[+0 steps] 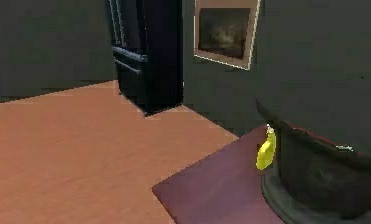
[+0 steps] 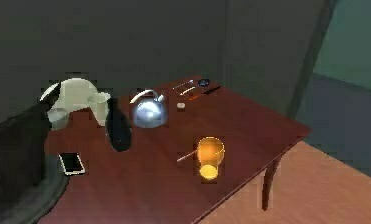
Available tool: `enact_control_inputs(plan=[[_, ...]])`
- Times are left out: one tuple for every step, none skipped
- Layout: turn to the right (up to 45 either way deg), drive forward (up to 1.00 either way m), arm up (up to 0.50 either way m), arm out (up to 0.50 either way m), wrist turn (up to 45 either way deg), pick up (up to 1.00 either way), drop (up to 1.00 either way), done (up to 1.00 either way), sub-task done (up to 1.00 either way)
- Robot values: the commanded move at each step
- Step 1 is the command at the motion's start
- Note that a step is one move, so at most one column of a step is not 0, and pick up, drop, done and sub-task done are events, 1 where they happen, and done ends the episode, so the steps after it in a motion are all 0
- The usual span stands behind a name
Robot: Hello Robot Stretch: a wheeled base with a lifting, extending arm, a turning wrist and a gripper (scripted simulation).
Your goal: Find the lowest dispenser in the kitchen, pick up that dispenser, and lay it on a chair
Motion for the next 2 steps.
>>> enact_control_inputs(plan=[[-45.0, 0.0, 0.0, 0.0, 0.0, 0.0, 0.0, 0.0, 0.0], [-15.0, 0.0, 0.0, 0.0, 0.0, 0.0, 0.0, 0.0, 0.0]])
